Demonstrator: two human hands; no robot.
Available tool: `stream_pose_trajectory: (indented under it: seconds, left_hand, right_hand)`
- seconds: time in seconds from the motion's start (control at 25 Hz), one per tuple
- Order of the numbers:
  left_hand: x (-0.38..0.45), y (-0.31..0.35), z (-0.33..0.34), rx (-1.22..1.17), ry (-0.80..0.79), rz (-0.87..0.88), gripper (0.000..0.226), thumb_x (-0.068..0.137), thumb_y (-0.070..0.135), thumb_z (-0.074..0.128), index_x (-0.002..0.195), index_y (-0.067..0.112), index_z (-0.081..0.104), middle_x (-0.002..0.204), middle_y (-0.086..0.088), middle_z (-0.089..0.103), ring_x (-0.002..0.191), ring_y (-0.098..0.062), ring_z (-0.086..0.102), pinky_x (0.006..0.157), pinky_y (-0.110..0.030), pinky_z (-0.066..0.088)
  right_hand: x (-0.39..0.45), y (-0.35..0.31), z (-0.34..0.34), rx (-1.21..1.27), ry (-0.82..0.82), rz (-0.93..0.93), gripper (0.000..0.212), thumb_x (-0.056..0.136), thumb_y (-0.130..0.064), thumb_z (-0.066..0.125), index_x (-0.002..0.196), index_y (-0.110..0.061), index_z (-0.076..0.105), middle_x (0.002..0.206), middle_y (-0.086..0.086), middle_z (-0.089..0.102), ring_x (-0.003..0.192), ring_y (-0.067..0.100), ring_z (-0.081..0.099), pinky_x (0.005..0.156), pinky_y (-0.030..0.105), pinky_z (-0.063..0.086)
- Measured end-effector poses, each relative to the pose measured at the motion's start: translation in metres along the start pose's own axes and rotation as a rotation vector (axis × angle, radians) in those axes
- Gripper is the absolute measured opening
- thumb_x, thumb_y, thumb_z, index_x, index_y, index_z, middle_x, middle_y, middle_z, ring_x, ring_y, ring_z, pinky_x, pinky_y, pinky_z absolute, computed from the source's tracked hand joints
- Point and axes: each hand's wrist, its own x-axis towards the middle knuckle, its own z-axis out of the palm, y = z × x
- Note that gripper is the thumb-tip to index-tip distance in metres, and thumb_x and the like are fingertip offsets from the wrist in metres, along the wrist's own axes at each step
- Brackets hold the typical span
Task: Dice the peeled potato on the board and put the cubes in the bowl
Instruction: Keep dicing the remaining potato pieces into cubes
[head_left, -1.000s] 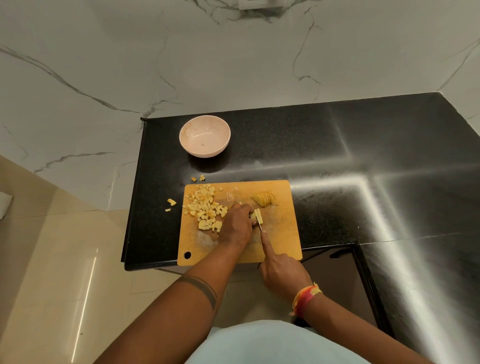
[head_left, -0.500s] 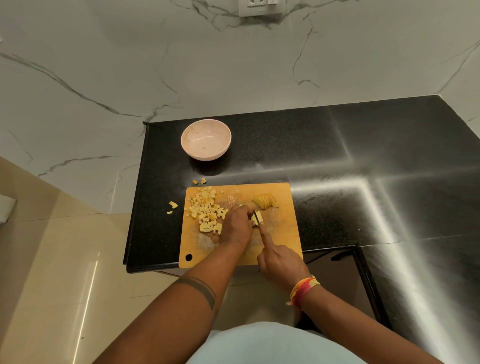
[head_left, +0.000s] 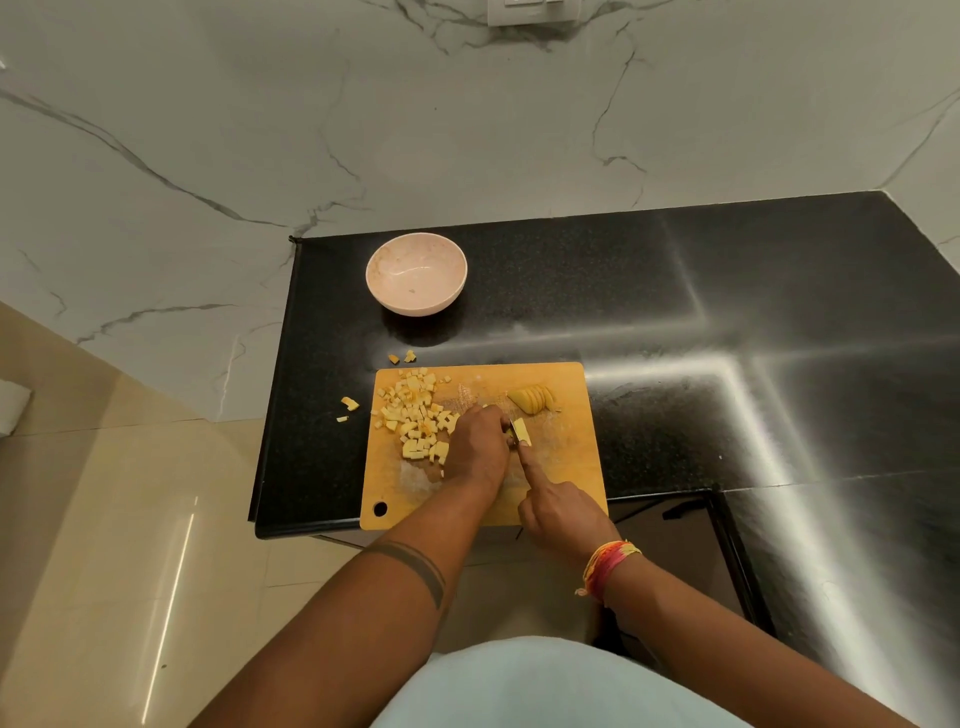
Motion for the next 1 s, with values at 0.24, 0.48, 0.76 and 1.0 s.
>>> stream_pose_trajectory:
  seconds: [0.24,0.48,0.76,1.0]
  left_hand:
    - [-0.004,0.004,0.003,-0.029,0.034,-0.039,0.017,0.095,0.007,0.062,0.108,0.014,0.071,0.104,-0.003,0.063,0.091,-0.02,0.06,0.076,-0.034,0.053]
    - [-0.003,0.011,-0.001,-0.042,0.017,-0.055,0.026,0.097,0.005,0.056,0.118,0.013,0.069,0.118,-0.009,0.064,0.108,-0.027,0.059,0.085,-0.034,0.05]
    - [-0.01,0.024,0.006,0.048,-0.05,-0.017,0.045,0.096,0.042,0.064,0.133,0.018,0.056,0.132,-0.004,0.046,0.122,-0.025,0.048,0.099,-0.044,0.05]
    - [-0.003,0.018,0.003,0.117,-0.137,0.273,0.033,0.102,0.019,0.055,0.135,0.019,0.056,0.134,-0.003,0.049,0.123,-0.025,0.046,0.102,-0.039,0.046]
  right_hand:
    - [-0.033,0.014,0.011,-0.043,-0.002,-0.024,0.078,0.101,-0.031,0.036,0.159,-0.035,-0.016,0.073,0.005,0.06,0.059,0.023,0.058,0.061,0.042,0.055]
    - [-0.044,0.023,-0.002,0.029,0.089,-0.029,0.077,0.101,-0.029,0.038,0.161,-0.035,-0.009,0.064,-0.003,0.054,0.054,0.019,0.054,0.054,0.038,0.046]
    - [-0.027,0.026,-0.014,0.114,0.143,0.06,0.075,0.099,-0.026,0.04,0.163,-0.032,-0.001,0.065,0.001,0.059,0.056,0.022,0.055,0.048,0.035,0.035]
    - [-0.024,0.032,-0.011,0.121,0.129,0.074,0.075,0.098,-0.028,0.039,0.162,-0.035,0.001,0.065,0.001,0.06,0.057,0.024,0.057,0.052,0.042,0.045]
